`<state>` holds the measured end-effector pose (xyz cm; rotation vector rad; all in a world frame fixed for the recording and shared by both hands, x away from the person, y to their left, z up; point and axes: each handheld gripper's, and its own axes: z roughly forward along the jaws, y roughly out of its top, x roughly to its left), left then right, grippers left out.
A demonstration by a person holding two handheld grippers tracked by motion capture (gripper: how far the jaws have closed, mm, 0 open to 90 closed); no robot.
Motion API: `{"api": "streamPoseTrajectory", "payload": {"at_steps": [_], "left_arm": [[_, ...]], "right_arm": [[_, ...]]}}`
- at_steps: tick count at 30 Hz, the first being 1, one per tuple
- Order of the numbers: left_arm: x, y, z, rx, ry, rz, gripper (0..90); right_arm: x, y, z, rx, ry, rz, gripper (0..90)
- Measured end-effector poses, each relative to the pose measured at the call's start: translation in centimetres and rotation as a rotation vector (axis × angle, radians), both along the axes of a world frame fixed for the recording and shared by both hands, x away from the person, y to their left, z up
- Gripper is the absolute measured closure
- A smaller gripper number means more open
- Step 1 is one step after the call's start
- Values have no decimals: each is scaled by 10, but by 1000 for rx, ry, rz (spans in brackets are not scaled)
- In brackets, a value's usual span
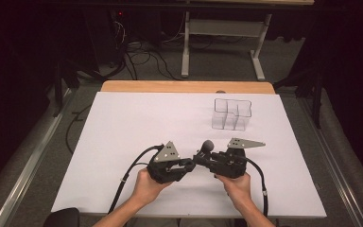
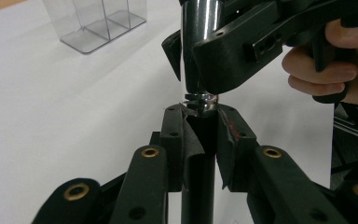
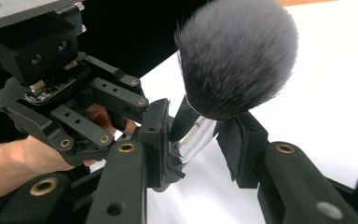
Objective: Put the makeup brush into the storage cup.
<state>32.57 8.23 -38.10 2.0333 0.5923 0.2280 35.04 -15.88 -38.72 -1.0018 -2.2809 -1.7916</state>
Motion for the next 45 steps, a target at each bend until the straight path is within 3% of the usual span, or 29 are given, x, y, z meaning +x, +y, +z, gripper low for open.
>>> {"api": "streamPoseTrajectory", "payload": {"at_steps": [10, 20, 30, 45], "left_arm": [[0, 0, -1, 9, -13, -13, 736], [-2, 0, 1, 3, -30, -26, 726], [-4, 1, 2, -17, -28, -53, 475], [-2, 14, 10, -42, -50, 0, 410]], "right_arm": [[1, -2, 0, 23, 24, 20, 701], [0, -2, 4, 31, 8, 43, 718], [0, -6, 7, 13, -10, 33, 719], [0, -10, 9, -24, -36, 20, 719]]}}
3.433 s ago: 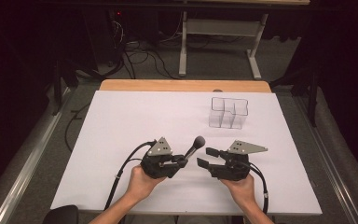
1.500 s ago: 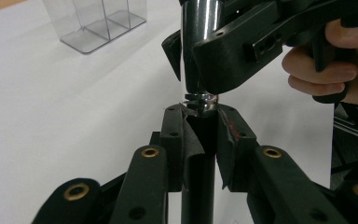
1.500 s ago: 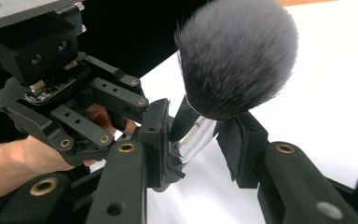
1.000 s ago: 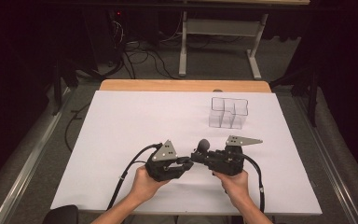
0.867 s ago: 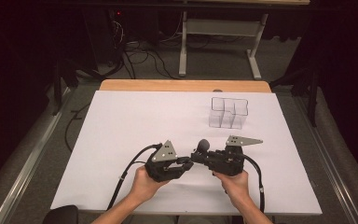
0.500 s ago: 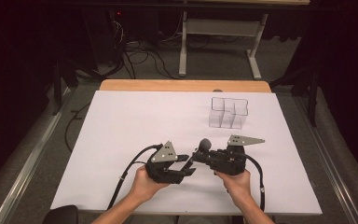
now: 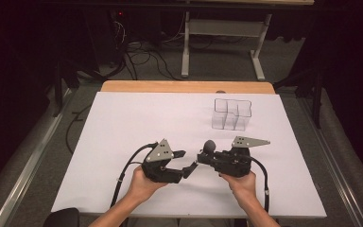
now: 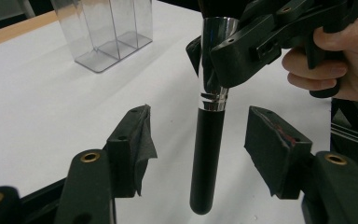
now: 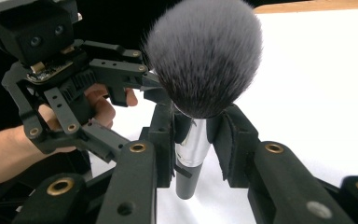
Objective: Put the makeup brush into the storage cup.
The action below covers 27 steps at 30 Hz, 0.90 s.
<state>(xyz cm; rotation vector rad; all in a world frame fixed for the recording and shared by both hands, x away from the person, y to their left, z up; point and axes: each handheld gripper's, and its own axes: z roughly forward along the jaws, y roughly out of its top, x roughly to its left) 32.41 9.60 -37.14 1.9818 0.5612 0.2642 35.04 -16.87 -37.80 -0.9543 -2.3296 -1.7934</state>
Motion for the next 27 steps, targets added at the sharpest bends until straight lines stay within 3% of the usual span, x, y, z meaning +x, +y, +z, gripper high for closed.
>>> {"api": "streamPoseTrajectory", "payload": {"at_steps": [5, 13, 22, 27], "left_arm": [[-1, 2, 1, 7, 1, 4, 416], [-7, 20, 18, -44, -25, 33, 412], [-7, 47, 27, -71, -34, 106, 399], [-9, 55, 29, -65, -50, 135, 392]], "right_arm": [[0, -2, 1, -2, -4, -8, 719], [0, -5, 4, -18, -17, -25, 719], [0, -3, 3, -38, -14, -23, 719], [-1, -5, 5, -45, -18, -26, 719]]}}
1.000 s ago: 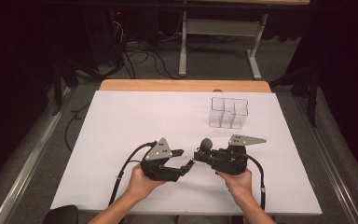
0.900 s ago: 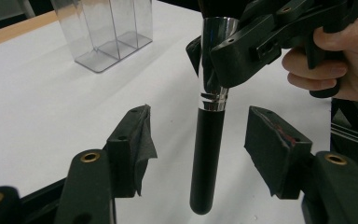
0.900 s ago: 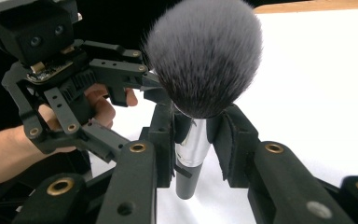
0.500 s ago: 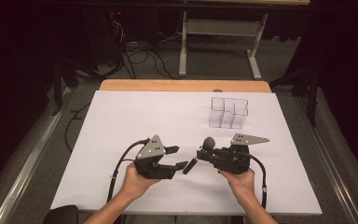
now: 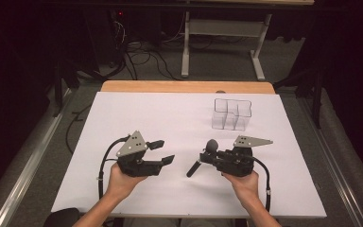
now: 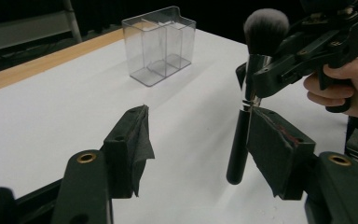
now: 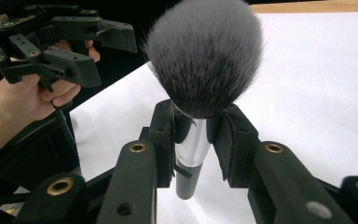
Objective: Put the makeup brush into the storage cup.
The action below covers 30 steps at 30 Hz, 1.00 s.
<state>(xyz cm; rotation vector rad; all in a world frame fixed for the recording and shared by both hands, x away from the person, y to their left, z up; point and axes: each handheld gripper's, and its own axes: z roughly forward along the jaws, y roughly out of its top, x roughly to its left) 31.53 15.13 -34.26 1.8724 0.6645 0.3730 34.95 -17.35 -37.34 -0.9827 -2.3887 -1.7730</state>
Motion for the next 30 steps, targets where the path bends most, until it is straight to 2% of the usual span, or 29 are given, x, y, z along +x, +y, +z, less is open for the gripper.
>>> {"api": "streamPoseTrajectory", "payload": {"at_steps": [11, 24, 30], "left_arm": [[-1, 27, -1, -15, -3, 78, 379], [-3, 57, -10, -35, 7, 170, 378], [-1, 69, -18, -51, 21, 224, 379]], "right_arm": [[-1, 0, 0, -13, 1, -6, 719], [0, -1, -1, -16, 6, -9, 719], [2, -8, 1, -23, -1, -29, 719]]}}
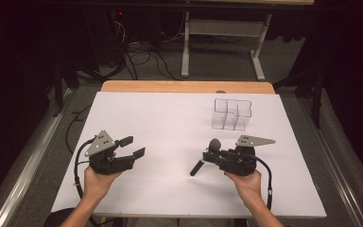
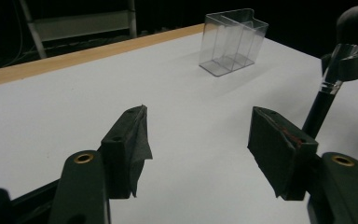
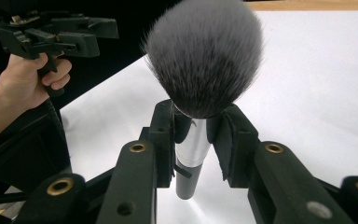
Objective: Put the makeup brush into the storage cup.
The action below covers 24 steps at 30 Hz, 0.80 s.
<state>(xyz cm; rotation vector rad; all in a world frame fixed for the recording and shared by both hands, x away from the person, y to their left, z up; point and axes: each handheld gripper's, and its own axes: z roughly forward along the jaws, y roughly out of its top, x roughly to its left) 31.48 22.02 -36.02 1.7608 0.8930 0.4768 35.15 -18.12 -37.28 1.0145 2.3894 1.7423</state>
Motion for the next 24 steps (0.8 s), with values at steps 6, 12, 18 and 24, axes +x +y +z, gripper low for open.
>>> {"api": "streamPoseTrajectory", "payload": {"at_steps": [6, 12, 18, 24], "left_arm": [[1, 10, -6, -14, 6, 39, 379], [-1, 17, -14, -27, 10, 64, 378], [-5, 27, -20, -32, 4, 103, 377], [-6, 31, -24, -37, 1, 136, 368]], "right_arm": [[0, -10, 4, 5, -13, -26, 719], [0, -19, 7, 1, -20, -50, 719], [0, -26, 14, -14, -40, -68, 719], [1, -32, 17, -27, -54, -86, 719]]}}
